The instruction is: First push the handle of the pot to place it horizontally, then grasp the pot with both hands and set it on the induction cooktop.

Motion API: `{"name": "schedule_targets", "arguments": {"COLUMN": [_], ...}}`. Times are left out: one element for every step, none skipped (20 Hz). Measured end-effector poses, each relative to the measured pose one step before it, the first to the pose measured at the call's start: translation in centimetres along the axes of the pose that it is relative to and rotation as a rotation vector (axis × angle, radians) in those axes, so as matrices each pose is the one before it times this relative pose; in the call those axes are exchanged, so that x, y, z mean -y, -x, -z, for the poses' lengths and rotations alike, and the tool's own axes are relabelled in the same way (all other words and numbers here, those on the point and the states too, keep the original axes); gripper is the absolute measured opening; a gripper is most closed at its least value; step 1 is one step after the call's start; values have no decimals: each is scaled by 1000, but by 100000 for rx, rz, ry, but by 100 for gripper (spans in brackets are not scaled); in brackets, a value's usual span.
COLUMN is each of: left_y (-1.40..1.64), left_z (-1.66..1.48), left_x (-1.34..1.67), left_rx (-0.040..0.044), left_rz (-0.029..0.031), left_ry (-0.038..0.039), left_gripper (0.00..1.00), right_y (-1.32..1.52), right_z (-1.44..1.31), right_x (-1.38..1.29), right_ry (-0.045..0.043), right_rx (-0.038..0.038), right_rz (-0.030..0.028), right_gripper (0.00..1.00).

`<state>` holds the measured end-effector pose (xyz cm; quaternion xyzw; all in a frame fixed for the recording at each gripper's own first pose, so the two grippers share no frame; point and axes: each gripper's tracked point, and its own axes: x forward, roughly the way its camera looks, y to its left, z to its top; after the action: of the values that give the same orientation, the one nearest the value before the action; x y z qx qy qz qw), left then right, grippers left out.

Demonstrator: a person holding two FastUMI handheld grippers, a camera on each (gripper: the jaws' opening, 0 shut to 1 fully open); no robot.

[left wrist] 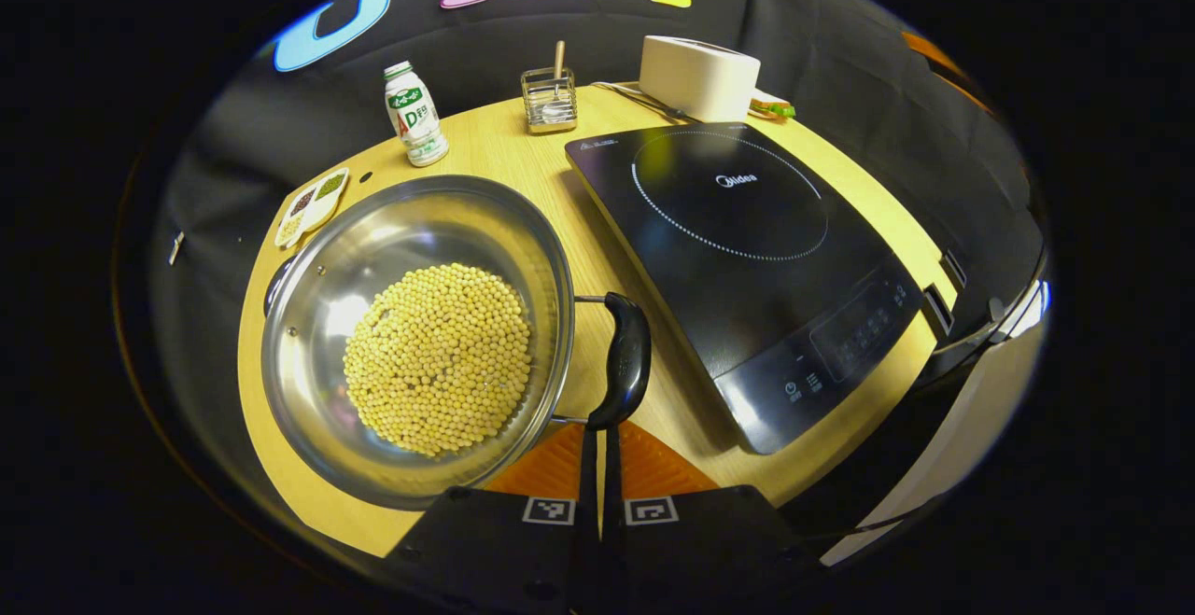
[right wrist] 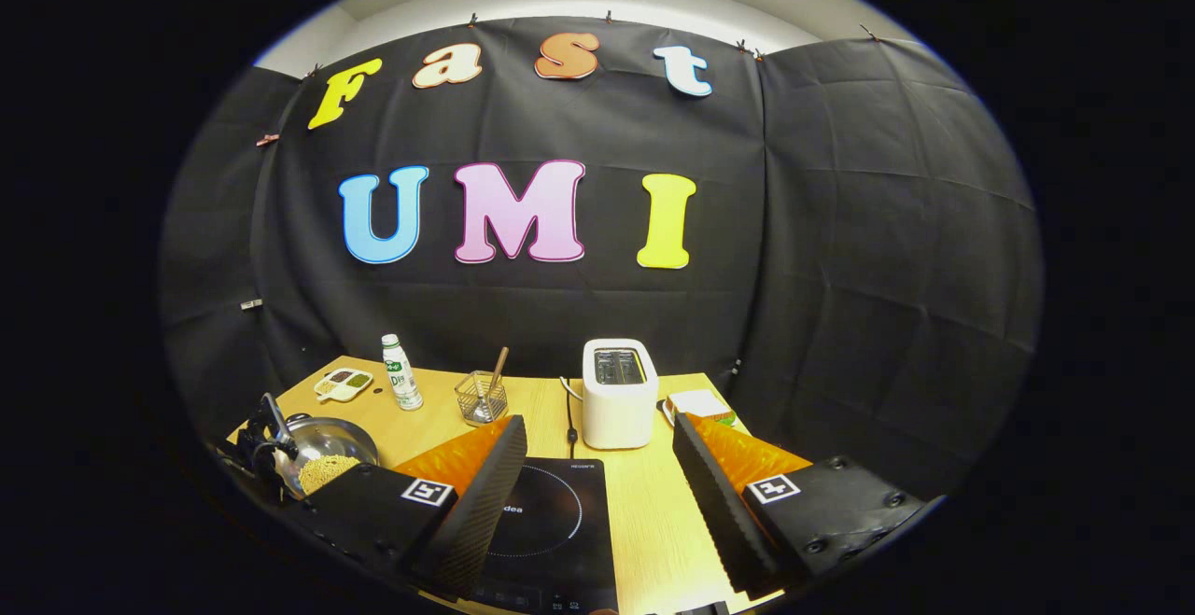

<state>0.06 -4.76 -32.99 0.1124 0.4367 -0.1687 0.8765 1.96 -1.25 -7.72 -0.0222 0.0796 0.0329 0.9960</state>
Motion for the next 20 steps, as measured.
{"name": "schedule_targets", "arguments": {"left_y": [-133,-335,-171,-120,-200,-173,-210,-262,-184,-236,-160,-165,-268,-224,-254,-173,-205,-218,-240,-201], "left_z": [-339,-244,-377,-320,-274,-379,-331,-343,-261,-375,-270,-329,-295,-380,-204,-309,-325,-343,-318,-372], "left_x": [72,181,85,51,67,6,-46,-9,27,-7,-45,-26,11,-21,-24,-68,-22,19,-3,-61], "left_rx": [448,863,555,437,464,491,466,345,395,258,321,297,216,296,98,-5,29,144,258,222], "left_rz": [-115,-148,-182,-104,-66,-200,-400,-357,-290,-179,-258,-277,-357,-417,-571,-769,-739,-360,-300,-434], "left_ry": [1254,1161,1215,1272,798,458,438,383,256,237,214,264,351,258,274,537,840,1059,995,1009], "left_gripper": [5,5,7,5,5,5,5,5,5,5,5,5,5,5,5,5,5,5,5,5], "right_y": [-13,-29,93,-58,32,6,-85,-40,78,-52,-25,-1,-45,-44,-70,-35,-148,-169,-166,-221], "right_z": [50,-27,59,-38,16,-60,-13,33,94,27,43,51,107,102,93,88,225,206,81,-23], "right_x": [42,72,109,100,8,85,28,-25,2,-63,-59,-73,-27,-98,-18,-28,4,32,201,190], "right_ry": [142,164,56,-39,-50,3,-32,8,74,106,99,74,22,-21,-50,-92,-282,-479,-499,-659], "right_rx": [-89,-66,-31,1,23,47,29,-147,-179,-121,-80,-189,-213,-306,-364,-391,-709,-732,-428,-235], "right_rz": [24,94,49,75,41,75,-102,-201,-277,-328,-340,-421,-424,-501,-439,-504,-365,-356,-96,-41], "right_gripper": [98,98,98,98,98,98,98,98,98,98,98,98,98,98,98,98,98,98,98,98]}}
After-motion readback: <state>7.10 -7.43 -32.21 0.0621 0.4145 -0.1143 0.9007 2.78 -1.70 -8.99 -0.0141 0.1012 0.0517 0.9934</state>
